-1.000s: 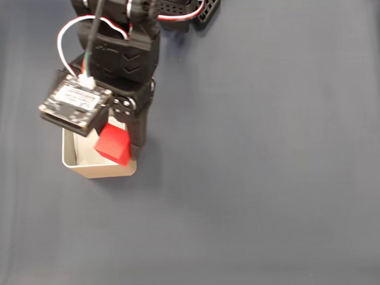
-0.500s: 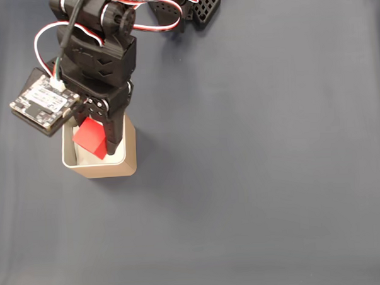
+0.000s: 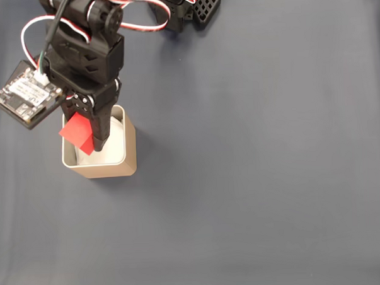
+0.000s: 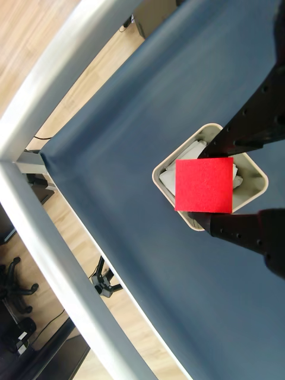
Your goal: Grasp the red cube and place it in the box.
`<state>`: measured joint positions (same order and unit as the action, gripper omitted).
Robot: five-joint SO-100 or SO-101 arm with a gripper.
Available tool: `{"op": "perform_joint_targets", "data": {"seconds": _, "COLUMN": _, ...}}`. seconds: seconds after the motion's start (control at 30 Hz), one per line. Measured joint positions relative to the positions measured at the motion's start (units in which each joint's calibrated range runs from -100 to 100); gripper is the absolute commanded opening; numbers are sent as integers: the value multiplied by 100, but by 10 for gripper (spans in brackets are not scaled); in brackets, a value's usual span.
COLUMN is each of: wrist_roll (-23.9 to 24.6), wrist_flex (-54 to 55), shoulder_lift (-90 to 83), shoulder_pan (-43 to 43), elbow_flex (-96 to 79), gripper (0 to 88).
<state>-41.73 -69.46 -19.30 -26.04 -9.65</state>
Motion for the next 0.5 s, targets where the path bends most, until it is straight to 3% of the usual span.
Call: {"op": "perform_joint_targets", "data": {"seconds": 0.5, "wrist_roll": -98, "wrist_flex": 236, "shoulder_lift": 0, "shoulder_pan": -113, "elbow_flex": -291, "gripper": 30}}
